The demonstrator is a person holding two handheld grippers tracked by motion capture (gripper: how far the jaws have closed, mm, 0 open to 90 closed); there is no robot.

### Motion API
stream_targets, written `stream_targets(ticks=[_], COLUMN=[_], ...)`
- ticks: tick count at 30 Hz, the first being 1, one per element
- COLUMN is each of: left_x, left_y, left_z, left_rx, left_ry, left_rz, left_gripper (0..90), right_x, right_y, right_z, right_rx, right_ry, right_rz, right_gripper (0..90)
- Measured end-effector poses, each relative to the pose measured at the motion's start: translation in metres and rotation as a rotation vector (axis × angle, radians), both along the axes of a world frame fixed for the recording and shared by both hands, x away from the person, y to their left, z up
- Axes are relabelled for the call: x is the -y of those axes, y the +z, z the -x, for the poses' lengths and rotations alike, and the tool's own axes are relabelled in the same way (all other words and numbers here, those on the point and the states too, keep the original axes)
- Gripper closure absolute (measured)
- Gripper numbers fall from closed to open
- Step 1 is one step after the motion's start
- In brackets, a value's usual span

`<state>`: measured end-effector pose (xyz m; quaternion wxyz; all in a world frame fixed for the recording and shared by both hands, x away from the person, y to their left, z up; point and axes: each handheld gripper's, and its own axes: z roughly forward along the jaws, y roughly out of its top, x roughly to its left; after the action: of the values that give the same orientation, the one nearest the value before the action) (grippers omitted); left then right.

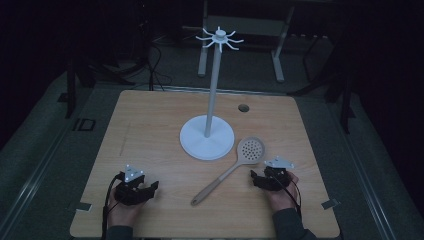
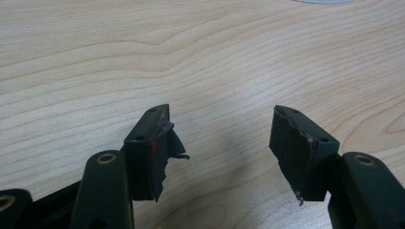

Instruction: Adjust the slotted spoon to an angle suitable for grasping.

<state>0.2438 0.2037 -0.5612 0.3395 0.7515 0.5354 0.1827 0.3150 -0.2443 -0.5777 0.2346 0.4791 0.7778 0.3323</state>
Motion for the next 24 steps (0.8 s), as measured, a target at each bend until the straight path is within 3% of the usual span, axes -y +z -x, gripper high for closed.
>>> stream_targets(ticks=[5, 15, 24], left_x=[-0.001, -0.001, 0.0], left_y=[0.001, 0.001, 0.0], left_z=[0.0, 0.0, 0.0], left_rx=[0.003, 0.001, -0.002], left_ry=[0.001, 0.003, 0.001], left_rz=[0.004, 0.005, 0.006], left_gripper=[40.2, 40.2, 40.3], right_x=[-0.005, -0.017, -0.025], right_y=[0.005, 0.026, 0.036], right_z=[0.007, 0.015, 0.01], right_rx=[0.016, 0.069, 0.06], right_ry=[0.044, 0.123, 0.187], right_rz=[-0.019, -0.053, -0.058], right_gripper=[48.3, 56.2, 62.1])
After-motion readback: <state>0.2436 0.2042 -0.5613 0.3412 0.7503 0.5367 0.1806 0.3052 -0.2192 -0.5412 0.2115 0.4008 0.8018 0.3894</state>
